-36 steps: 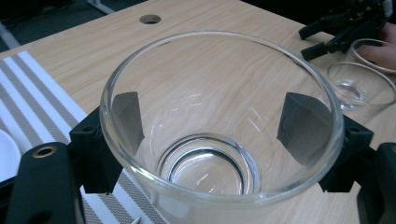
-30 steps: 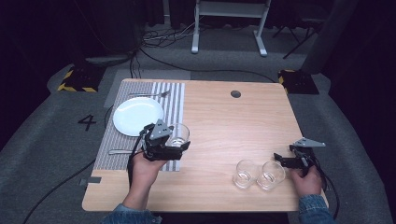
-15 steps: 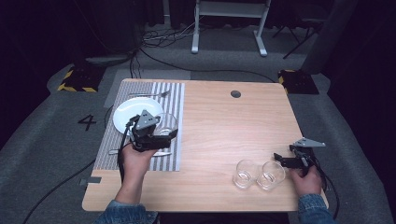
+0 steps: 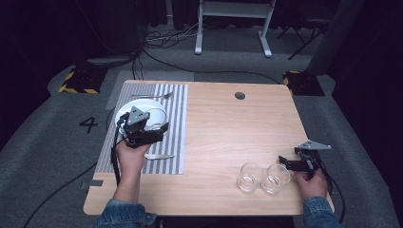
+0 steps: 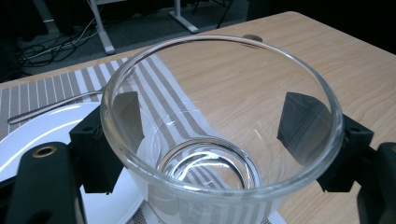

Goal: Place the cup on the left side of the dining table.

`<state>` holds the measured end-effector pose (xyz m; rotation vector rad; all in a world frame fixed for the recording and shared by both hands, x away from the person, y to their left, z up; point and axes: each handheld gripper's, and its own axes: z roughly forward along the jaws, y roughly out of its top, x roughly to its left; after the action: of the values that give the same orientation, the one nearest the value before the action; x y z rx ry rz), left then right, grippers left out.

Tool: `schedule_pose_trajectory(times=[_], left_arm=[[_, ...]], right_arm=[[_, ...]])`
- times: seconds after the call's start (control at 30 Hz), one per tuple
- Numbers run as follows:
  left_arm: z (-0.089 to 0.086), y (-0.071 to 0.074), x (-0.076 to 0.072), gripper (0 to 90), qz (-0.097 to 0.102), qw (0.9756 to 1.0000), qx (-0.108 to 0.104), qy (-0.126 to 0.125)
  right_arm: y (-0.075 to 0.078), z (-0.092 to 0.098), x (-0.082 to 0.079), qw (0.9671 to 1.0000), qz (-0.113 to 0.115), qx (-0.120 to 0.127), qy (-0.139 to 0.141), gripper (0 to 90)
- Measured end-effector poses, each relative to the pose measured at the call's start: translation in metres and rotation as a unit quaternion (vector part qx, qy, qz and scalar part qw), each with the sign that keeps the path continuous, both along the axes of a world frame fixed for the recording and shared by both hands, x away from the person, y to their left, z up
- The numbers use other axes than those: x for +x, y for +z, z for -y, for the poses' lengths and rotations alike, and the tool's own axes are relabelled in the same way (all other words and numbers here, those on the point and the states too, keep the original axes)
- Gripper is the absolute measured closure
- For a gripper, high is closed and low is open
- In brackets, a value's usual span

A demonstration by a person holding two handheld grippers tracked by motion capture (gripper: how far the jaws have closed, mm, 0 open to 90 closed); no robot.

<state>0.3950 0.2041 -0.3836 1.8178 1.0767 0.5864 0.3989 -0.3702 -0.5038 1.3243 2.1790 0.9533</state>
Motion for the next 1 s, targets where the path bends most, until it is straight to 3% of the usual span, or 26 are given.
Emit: schedule_pose_trajectory(times=[0.23,0.5,0.6,0.77,1.0], left_arm=[[0.001,-0.008,0.009,19.3,-0.012,0.9994,0.028,0.013],[0.000,-0.022,0.020,19.3,-0.038,0.9990,0.022,0.005],[0.000,-0.032,0.026,19.3,-0.060,0.9979,0.022,-0.001],[0.002,-0.039,0.031,19.3,-0.074,0.9969,0.029,-0.002],[0.010,-0.050,0.038,19.3,-0.095,0.9937,0.057,-0.010]], right_arm=[[0.000,0.000,0.000,1.0000,0.000,0.000,0.000,14.5],[0.000,0.000,0.000,1.0000,0.000,0.000,0.000,14.5],[0.000,0.000,0.000,1.0000,0.000,0.000,0.000,14.6],[0.000,0.000,0.000,1.0000,0.000,0.000,0.000,14.6],[0.000,0.000,0.000,1.0000,0.000,0.000,0.000,14.5]])
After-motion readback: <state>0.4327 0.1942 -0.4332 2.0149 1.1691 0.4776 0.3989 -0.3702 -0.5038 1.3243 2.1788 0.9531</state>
